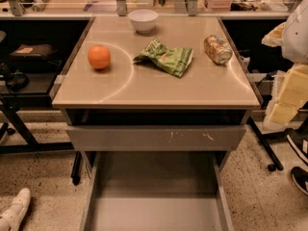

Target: Place green jalapeno chip bag into middle drawer

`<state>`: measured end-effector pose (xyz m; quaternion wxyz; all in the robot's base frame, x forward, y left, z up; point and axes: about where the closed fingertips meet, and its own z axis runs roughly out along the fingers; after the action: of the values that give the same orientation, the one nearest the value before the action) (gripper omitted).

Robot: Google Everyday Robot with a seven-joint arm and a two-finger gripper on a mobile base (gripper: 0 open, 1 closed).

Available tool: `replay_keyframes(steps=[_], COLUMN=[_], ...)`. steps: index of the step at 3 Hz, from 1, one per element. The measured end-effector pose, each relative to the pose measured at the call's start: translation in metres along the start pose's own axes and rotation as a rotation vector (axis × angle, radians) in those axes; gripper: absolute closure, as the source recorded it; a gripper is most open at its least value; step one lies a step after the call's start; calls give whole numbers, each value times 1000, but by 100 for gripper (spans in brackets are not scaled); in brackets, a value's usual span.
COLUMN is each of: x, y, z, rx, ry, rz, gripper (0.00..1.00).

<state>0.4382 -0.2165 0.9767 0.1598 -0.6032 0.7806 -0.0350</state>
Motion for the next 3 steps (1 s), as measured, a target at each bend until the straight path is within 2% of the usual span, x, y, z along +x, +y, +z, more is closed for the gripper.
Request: replay_keyframes(steps=[1,2,3], x=[0,-17,-46], y=[0,-9,-27], z=[0,8,27], rx=[0,28,51], ry=[0,-37,-94], rz=[0,-43,-112], gripper=[0,0,0])
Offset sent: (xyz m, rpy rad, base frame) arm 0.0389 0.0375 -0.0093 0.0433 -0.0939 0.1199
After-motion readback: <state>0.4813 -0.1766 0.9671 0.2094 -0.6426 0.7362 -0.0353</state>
